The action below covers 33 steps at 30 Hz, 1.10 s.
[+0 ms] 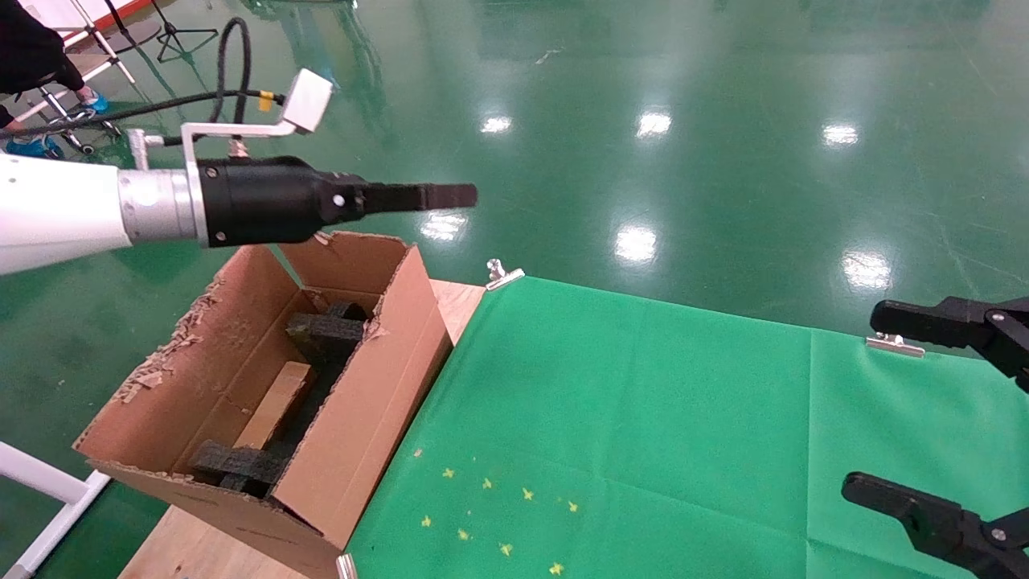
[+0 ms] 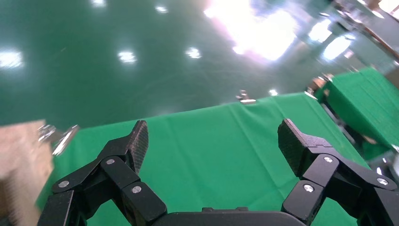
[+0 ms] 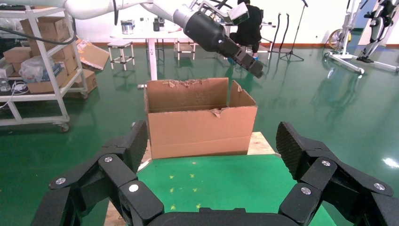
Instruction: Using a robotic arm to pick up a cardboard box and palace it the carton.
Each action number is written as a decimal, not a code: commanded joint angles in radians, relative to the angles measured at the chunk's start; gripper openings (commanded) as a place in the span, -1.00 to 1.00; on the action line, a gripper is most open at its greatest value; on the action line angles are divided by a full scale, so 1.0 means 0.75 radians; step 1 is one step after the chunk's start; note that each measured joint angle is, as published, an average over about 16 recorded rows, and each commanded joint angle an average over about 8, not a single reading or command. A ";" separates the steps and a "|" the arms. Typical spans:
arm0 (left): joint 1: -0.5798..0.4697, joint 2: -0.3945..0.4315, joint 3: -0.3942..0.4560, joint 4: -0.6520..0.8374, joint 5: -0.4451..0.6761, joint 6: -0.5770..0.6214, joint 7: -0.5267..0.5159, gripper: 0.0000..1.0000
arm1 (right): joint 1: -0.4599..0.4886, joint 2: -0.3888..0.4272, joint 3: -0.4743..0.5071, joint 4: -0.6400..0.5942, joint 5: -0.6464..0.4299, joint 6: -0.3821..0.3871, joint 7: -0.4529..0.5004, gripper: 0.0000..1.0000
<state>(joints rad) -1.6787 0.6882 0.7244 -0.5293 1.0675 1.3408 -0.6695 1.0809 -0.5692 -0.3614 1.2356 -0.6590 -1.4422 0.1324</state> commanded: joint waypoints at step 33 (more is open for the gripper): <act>0.719 -0.092 -0.529 -0.898 -0.401 0.184 0.573 1.00 | 0.000 0.000 0.000 0.000 0.000 0.000 0.000 1.00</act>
<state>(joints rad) -1.1448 0.6202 0.3314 -1.1967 0.7699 1.4776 -0.2443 1.0808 -0.5691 -0.3615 1.2355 -0.6589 -1.4421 0.1323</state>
